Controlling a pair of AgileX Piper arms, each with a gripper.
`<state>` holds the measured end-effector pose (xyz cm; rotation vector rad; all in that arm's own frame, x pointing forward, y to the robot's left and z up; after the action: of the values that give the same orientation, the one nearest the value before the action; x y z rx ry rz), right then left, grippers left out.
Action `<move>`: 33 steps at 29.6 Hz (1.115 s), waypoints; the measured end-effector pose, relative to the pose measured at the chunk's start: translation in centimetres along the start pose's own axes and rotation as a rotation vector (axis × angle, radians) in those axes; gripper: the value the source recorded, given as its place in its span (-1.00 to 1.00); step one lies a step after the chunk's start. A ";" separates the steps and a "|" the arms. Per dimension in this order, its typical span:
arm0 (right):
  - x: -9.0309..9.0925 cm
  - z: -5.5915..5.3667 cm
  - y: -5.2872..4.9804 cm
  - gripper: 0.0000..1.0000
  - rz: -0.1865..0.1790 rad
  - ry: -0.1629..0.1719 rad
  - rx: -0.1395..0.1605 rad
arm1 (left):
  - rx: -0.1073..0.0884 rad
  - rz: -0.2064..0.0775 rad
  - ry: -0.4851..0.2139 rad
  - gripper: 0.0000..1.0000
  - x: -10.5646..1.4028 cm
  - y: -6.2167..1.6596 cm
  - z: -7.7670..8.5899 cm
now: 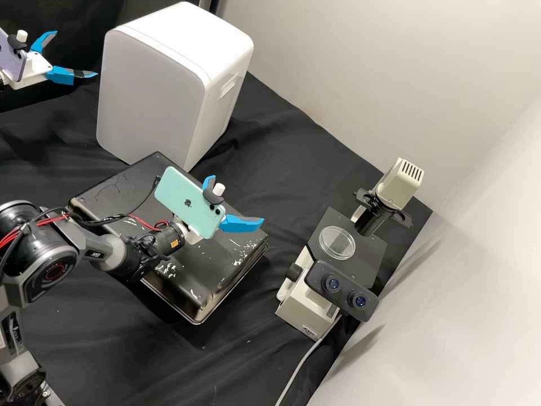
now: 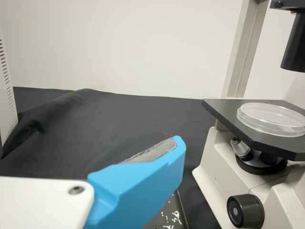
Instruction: Place the petri dish on the bench
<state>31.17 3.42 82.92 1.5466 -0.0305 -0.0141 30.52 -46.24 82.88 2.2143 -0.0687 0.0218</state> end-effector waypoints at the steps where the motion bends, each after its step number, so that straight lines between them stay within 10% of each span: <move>1: 0.0 0.0 0.0 1.00 0.000 0.000 0.000 | 0.000 0.000 0.000 1.00 0.0 0.00 0.0; 22: 0.0 0.0 0.0 1.00 0.000 0.000 0.000 | -0.001 0.000 -0.024 1.00 -0.2 0.02 0.7; 33: 0.0 0.0 0.0 1.00 0.000 0.000 0.000 | 0.028 0.023 -0.198 1.00 -3.0 0.13 4.2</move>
<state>31.17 3.42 82.92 1.5466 -0.0305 -0.0141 27.46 -49.52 80.35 2.2381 -0.2045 -0.1843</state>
